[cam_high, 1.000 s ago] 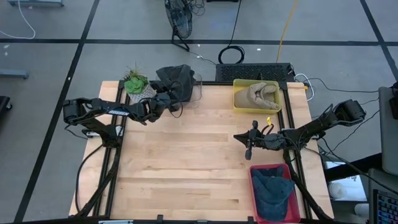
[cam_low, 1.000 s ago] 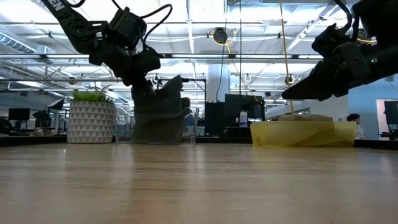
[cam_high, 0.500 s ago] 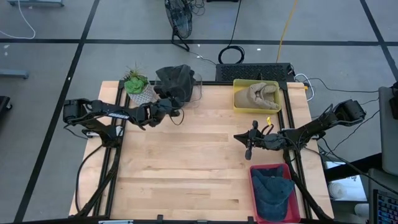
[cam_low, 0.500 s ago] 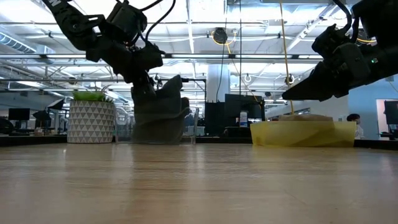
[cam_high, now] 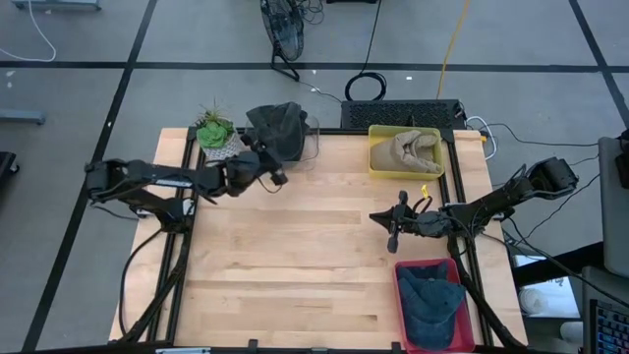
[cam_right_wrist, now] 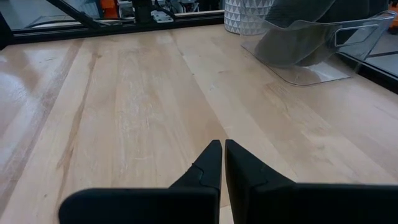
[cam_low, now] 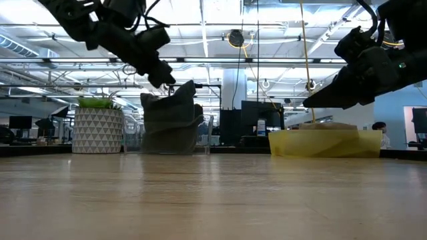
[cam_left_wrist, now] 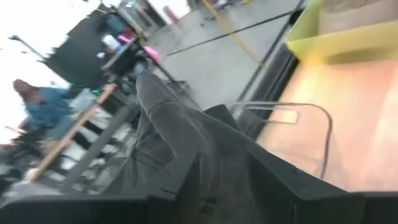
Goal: Pick & Place hat
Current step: Put the black cap into the transparent bin
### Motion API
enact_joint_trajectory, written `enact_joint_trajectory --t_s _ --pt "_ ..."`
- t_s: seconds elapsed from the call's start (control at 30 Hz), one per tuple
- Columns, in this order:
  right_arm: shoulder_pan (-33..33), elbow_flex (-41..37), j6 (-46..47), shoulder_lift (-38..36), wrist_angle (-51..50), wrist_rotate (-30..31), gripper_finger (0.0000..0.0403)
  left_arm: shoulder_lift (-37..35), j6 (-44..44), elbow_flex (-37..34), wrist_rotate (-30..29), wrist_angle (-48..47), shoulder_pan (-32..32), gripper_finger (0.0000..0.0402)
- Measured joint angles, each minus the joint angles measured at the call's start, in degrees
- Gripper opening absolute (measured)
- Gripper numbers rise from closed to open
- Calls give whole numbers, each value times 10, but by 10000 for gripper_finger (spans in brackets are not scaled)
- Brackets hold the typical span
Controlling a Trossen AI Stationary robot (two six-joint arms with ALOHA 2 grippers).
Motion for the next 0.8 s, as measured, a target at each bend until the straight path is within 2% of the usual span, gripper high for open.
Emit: enact_joint_trajectory --t_s 0.17,0.33,0.47,0.6,0.8 --pt "0 0 0 0 1 -9 0 -46 -13 0 72 -79 38 136" --pt "-6 0 -1 0 1 -9 0 -47 -11 0 160 -127 95 136" --pt "-13 0 0 0 1 -8 0 -30 -10 0 168 -122 125 136" --pt "-14 0 9 0 1 -8 0 -19 -10 0 204 -98 140 136" --pt "-12 0 26 0 -1 -9 0 -6 -9 0 186 -57 143 136"
